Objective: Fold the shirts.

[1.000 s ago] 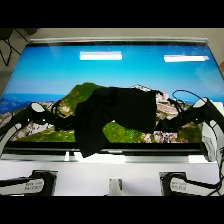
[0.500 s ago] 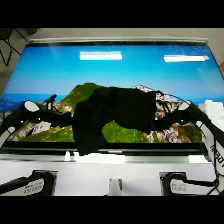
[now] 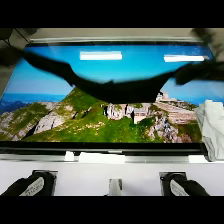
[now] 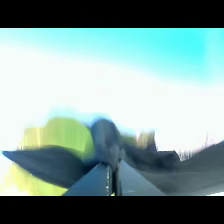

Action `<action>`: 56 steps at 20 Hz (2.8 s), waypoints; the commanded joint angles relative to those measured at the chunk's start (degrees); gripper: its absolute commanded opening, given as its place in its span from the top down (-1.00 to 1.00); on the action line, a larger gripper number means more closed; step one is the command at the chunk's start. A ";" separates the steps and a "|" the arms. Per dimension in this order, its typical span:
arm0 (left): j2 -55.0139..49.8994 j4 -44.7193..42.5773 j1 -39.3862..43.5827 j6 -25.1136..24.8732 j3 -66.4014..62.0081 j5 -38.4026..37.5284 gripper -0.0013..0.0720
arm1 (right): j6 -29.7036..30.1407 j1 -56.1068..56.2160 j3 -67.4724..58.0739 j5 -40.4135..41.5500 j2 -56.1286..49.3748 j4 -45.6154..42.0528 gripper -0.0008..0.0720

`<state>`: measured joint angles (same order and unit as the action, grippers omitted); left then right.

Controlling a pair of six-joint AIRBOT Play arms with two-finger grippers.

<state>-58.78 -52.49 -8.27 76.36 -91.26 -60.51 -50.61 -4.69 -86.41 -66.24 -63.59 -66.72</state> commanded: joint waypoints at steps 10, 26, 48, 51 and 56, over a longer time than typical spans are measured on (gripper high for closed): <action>14.69 -1.55 -4.02 6.86 -25.33 8.41 0.89 | -6.82 0.07 -26.32 -2.21 24.61 -21.11 0.93; -16.09 -4.04 2.01 -0.28 8.81 1.09 0.88 | -12.61 0.09 -9.46 -10.10 -20.26 -22.99 0.92; -42.49 -2.71 2.34 -1.66 0.57 -12.09 0.88 | -8.94 0.07 -7.48 -20.09 -34.40 -18.40 0.92; -45.05 -2.99 3.87 2.69 2.73 -13.07 0.87 | -11.93 0.33 -1.95 -14.71 -34.82 -14.91 0.88; -44.89 -1.75 2.80 5.92 1.70 -22.05 -0.27 | -8.46 -0.98 -3.26 -16.72 -32.44 -9.57 -0.55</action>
<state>-104.22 -53.87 -4.38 80.51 -89.17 -75.42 -62.15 -4.75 -89.34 -78.91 -97.58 -77.67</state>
